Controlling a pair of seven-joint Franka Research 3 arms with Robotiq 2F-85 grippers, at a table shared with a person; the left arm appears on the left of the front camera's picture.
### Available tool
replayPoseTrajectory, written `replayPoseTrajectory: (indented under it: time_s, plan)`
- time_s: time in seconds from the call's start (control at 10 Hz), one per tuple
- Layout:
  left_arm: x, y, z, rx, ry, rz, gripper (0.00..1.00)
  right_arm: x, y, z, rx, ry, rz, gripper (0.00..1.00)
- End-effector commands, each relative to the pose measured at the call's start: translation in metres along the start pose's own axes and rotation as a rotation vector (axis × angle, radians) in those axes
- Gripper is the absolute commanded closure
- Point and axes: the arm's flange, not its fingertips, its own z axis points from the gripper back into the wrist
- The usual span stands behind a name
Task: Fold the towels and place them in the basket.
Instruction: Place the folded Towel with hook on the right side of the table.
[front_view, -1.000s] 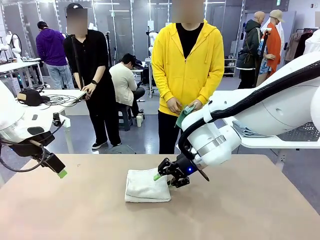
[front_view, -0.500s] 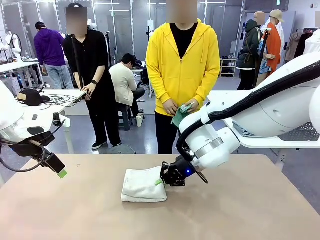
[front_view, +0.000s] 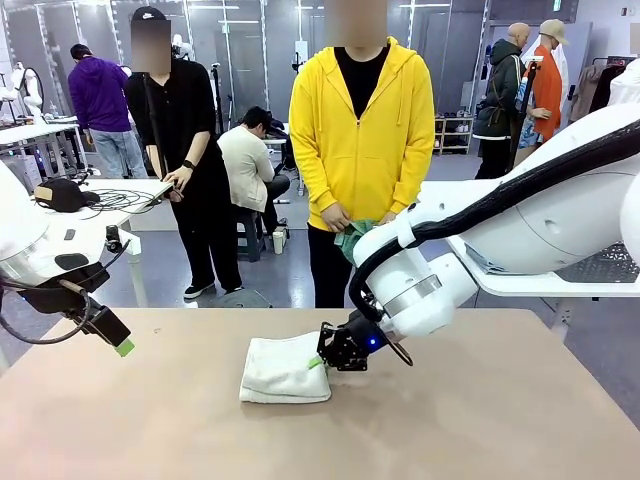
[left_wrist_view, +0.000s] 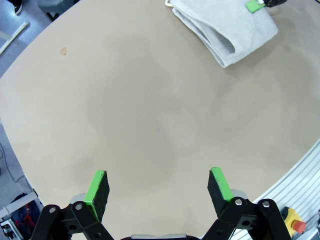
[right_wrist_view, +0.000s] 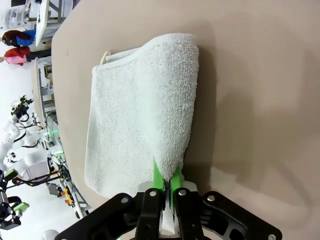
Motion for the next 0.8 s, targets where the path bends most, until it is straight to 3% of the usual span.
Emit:
replayPoseTrajectory:
  time_s: [0.0,0.3,0.7]
  plan:
    - [0.001,0.000,0.000,0.013,0.004,0.003,0.00,0.001,-0.003,0.000,0.002,0.008,-0.002,1.00]
    - [0.001,0.000,0.000,0.013,0.004,0.003,0.00,0.000,0.013,0.018,-0.007,-0.018,0.034,0.94]
    - [0.001,0.000,0.000,0.013,0.004,0.003,0.00,-0.003,-0.026,0.104,-0.065,-0.060,-0.010,0.94]
